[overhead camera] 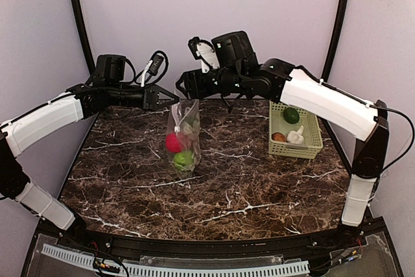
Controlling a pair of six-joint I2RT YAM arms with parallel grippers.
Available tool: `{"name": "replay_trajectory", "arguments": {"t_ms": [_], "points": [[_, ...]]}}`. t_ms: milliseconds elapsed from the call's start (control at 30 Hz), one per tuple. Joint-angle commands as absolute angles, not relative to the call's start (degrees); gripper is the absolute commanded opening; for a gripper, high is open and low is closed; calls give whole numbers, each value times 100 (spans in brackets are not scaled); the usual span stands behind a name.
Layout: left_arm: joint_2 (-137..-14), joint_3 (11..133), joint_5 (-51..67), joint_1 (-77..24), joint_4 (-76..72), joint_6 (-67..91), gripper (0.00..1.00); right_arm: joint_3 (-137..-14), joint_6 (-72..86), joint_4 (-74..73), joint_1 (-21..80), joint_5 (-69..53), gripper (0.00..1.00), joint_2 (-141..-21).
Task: Place the food in the zip-top bag and seal the zipper
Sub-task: Place the fake vegetable in the zipper food storage bag, then pick up the fake fruit from the bin.
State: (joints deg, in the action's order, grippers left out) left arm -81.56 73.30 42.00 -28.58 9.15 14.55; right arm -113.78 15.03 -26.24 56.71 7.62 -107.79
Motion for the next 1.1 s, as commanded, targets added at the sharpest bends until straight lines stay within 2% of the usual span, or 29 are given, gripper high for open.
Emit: {"name": "replay_trajectory", "arguments": {"t_ms": [0, 433, 800, 967, 1067], "points": [[-7855, 7262, 3852, -2884, 1066, 1268, 1, -11372, 1345, -2583, 5747, 833, 67, -10381], [-7724, 7263, 3716, -2824, 1158, 1140, 1, -9945, 1331, -3037, 5580, 2153, 82, -8825], [-7678, 7095, 3775, -2816, 1120, 1001, 1, -8785, 1792, -3278, 3992, 923, 88, -8404], [-7614, 7025, 3692, -2815, 1068, 958, 1, -8365, 1794, -3276, 3168, 641, 88, -8614], [-7627, 7016, 3663, -2820, 1078, 940, 1, -8122, 1770, -3193, 2732, 655, 84, -8770]]}}
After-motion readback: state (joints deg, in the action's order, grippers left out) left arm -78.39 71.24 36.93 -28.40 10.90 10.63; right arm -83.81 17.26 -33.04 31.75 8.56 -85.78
